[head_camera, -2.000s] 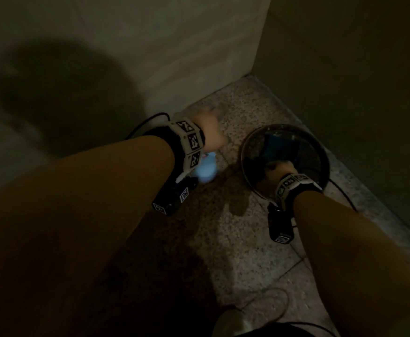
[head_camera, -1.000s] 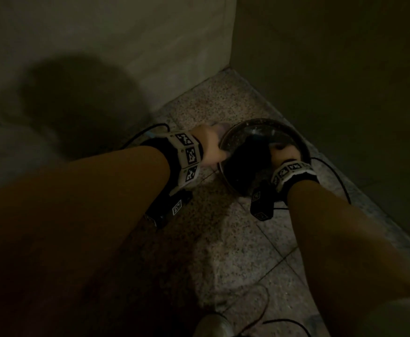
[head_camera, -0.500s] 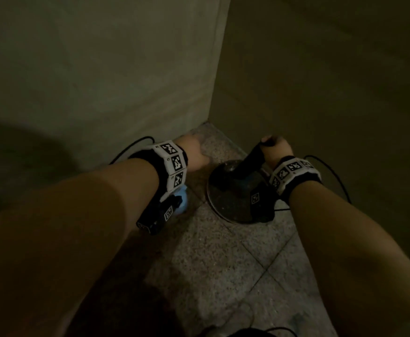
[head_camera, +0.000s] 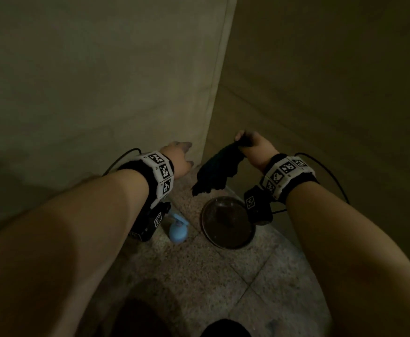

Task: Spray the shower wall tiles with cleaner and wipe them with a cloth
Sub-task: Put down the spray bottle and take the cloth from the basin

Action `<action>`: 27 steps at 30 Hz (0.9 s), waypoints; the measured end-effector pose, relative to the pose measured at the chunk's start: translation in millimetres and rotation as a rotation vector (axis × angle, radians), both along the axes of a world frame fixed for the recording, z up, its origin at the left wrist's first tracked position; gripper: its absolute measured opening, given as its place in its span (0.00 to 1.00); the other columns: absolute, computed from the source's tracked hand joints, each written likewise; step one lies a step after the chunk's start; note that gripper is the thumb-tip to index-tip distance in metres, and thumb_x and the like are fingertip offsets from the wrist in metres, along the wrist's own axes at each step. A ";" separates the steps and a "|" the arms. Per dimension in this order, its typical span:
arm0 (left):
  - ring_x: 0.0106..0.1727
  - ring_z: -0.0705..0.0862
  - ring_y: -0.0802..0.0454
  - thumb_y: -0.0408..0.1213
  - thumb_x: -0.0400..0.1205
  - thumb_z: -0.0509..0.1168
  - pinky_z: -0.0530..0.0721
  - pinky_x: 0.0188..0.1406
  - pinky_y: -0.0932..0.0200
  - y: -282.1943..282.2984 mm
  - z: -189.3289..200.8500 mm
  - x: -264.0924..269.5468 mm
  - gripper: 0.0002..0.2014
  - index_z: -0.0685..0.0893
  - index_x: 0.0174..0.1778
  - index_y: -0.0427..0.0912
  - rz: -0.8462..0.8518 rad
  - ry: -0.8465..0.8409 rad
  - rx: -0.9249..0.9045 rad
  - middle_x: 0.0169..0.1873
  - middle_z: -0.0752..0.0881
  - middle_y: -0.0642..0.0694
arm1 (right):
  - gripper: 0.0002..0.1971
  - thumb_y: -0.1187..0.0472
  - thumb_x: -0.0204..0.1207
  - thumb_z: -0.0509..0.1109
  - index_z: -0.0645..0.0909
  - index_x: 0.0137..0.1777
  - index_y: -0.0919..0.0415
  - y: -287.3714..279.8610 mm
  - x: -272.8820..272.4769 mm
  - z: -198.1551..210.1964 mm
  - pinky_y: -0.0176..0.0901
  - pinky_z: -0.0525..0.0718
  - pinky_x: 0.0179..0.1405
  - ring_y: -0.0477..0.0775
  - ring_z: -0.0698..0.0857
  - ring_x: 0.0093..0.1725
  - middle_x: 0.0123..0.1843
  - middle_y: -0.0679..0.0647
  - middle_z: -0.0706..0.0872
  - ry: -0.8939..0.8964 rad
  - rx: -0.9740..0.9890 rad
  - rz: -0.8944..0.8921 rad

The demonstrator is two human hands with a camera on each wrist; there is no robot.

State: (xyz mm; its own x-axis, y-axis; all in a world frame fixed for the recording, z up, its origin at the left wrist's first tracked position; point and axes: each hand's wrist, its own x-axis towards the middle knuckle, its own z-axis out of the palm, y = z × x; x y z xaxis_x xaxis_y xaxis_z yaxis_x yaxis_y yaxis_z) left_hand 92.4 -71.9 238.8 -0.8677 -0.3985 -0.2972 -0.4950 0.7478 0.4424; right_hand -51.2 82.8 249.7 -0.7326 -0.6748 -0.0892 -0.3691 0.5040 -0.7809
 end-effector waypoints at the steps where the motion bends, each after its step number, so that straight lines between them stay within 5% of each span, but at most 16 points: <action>1: 0.79 0.65 0.40 0.44 0.85 0.58 0.68 0.77 0.48 -2.1 18.9 4.3 0.31 0.55 0.83 0.45 0.013 0.001 -0.004 0.81 0.63 0.41 | 0.11 0.78 0.78 0.54 0.70 0.49 0.63 -2.7 5.4 21.6 0.16 0.71 0.26 0.40 0.72 0.35 0.36 0.45 0.73 0.008 0.002 0.040; 5: 0.79 0.66 0.40 0.46 0.84 0.60 0.69 0.76 0.48 -4.9 100.8 22.1 0.32 0.57 0.82 0.46 0.054 0.002 -0.008 0.80 0.63 0.42 | 0.13 0.83 0.75 0.52 0.71 0.46 0.65 -12.8 27.1 111.7 0.21 0.71 0.29 0.45 0.73 0.34 0.35 0.50 0.74 0.025 0.016 0.250; 10: 0.77 0.69 0.44 0.45 0.82 0.64 0.70 0.73 0.55 2.6 206.3 43.3 0.32 0.61 0.81 0.46 0.059 0.014 0.017 0.78 0.67 0.44 | 0.21 0.83 0.74 0.53 0.72 0.39 0.54 -19.1 50.1 222.2 0.31 0.73 0.38 0.47 0.74 0.36 0.37 0.49 0.75 0.044 -0.007 0.392; 15: 0.77 0.71 0.45 0.43 0.80 0.66 0.71 0.71 0.56 7.6 302.8 65.3 0.34 0.60 0.81 0.43 0.075 0.059 0.036 0.78 0.70 0.45 | 0.23 0.83 0.74 0.56 0.71 0.38 0.49 -20.8 77.5 328.1 0.23 0.71 0.31 0.42 0.73 0.35 0.36 0.47 0.73 0.095 -0.036 0.465; 18: 0.76 0.72 0.45 0.44 0.79 0.67 0.73 0.70 0.57 8.0 353.1 82.2 0.34 0.63 0.80 0.43 0.080 0.076 0.030 0.77 0.71 0.45 | 0.23 0.83 0.73 0.57 0.71 0.39 0.49 -23.5 96.5 383.0 0.31 0.72 0.34 0.45 0.73 0.36 0.37 0.48 0.74 0.141 -0.068 0.499; 21: 0.69 0.78 0.44 0.46 0.79 0.68 0.76 0.64 0.56 8.4 394.5 103.0 0.28 0.72 0.75 0.43 0.100 0.085 0.017 0.70 0.78 0.43 | 0.23 0.82 0.73 0.57 0.71 0.39 0.48 -27.1 116.0 432.2 0.43 0.72 0.39 0.54 0.74 0.40 0.38 0.50 0.75 0.193 -0.112 0.533; 27: 0.51 0.80 0.47 0.43 0.80 0.67 0.76 0.50 0.59 3.9 449.0 149.2 0.18 0.79 0.63 0.38 0.126 0.159 0.002 0.52 0.83 0.42 | 0.21 0.79 0.75 0.57 0.70 0.39 0.48 -41.9 150.3 499.2 0.49 0.75 0.36 0.58 0.77 0.40 0.38 0.56 0.77 0.265 -0.187 0.527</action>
State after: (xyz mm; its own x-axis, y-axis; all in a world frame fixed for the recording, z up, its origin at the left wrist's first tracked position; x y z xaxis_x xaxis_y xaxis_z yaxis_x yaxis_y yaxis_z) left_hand 241.5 -67.9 687.8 -0.8470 -0.5065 -0.1616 -0.5085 0.6831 0.5242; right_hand 99.1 41.0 748.9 -0.2772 -0.9386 0.2052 -0.7248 0.0640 -0.6860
